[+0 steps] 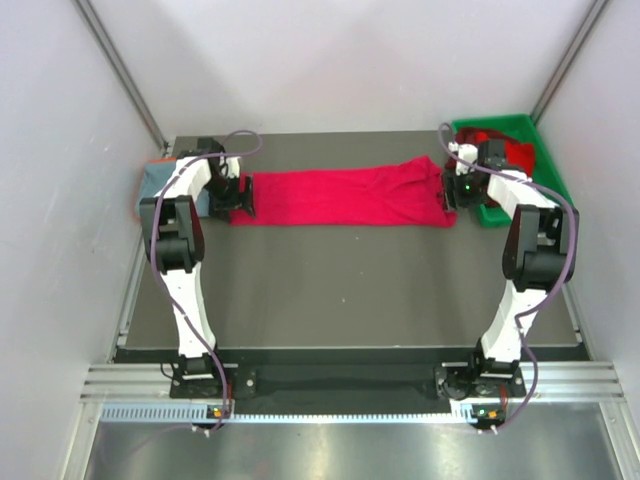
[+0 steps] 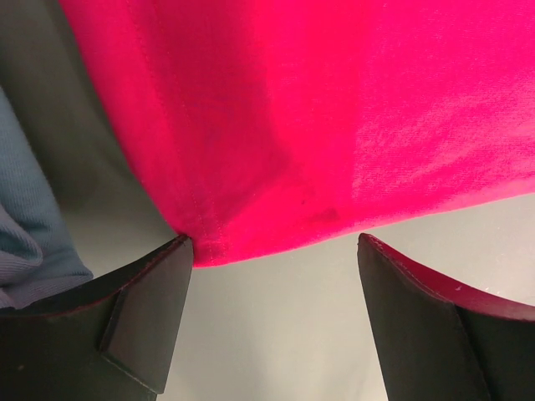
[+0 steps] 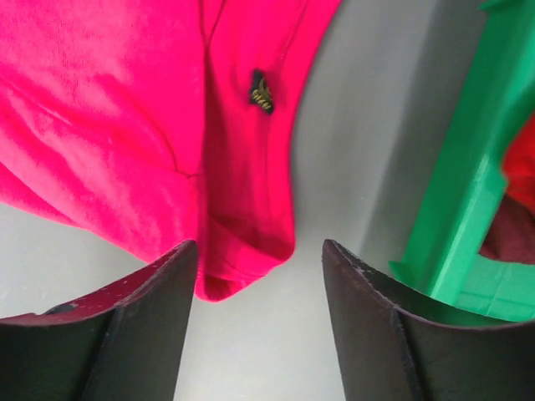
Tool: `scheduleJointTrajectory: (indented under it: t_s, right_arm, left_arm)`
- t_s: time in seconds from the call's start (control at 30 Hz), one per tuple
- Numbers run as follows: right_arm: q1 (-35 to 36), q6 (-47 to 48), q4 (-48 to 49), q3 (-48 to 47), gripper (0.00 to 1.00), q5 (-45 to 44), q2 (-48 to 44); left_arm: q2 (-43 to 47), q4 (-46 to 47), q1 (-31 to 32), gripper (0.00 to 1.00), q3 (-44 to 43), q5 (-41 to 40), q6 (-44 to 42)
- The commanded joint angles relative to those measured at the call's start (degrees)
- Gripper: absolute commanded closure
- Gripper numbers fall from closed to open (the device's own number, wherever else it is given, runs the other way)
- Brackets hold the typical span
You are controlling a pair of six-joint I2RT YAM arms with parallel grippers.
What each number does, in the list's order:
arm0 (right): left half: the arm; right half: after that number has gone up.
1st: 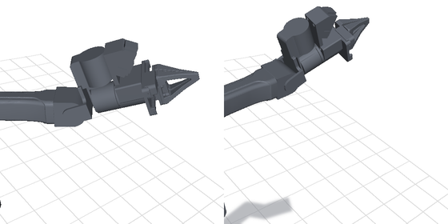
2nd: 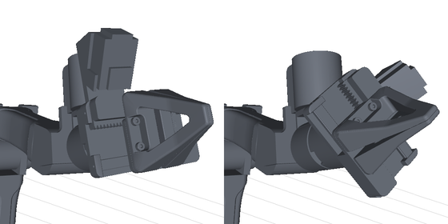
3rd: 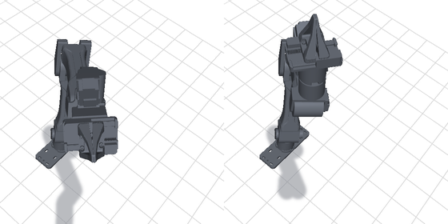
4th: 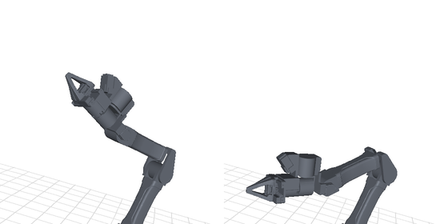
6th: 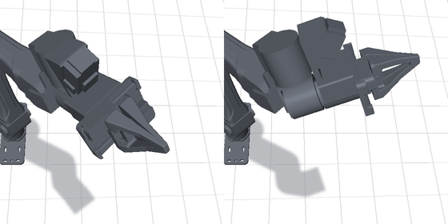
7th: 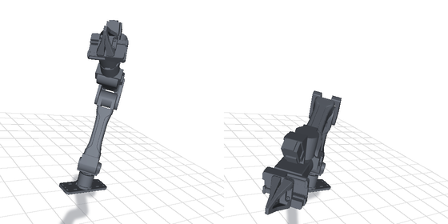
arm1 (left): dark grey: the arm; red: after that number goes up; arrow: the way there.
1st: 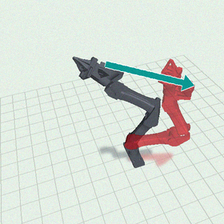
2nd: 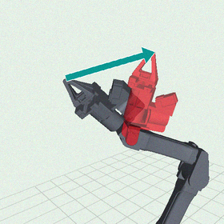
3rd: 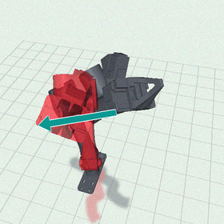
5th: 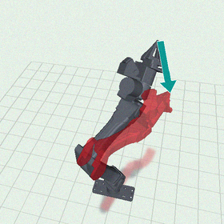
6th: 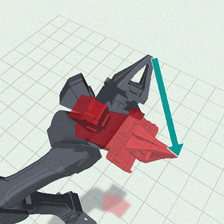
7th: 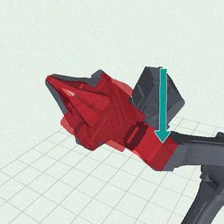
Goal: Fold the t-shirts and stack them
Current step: Fold the tshirt
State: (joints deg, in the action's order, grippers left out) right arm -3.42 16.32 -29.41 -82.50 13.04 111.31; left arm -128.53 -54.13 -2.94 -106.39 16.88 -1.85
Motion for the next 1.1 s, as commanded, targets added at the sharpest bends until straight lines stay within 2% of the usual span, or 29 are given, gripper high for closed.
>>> scheduleJointTrajectory:
  t_s: [0.0,0.07,0.47,1.07]
  right_arm:
    - [-1.50,-1.20,-0.56,-2.93,0.40,6.82,1.02]
    - [-1.68,-1.20,-0.82,-2.58,0.44,8.49,0.93]
    - [-1.76,-6.47,-1.88,-1.26,0.47,17.99,-2.67]
    - [-2.47,-3.75,-2.32,1.20,0.48,14.82,-1.62]
  left_arm:
    - [0.12,0.60,0.74,0.16,-1.28,1.05,-0.61]
    - [-0.14,0.43,0.74,0.16,-1.36,0.08,-0.88]
    - [-0.05,0.25,0.65,0.16,-0.84,-0.98,-0.79]
    - [-0.67,0.34,0.65,0.16,-0.93,-2.29,-0.88]
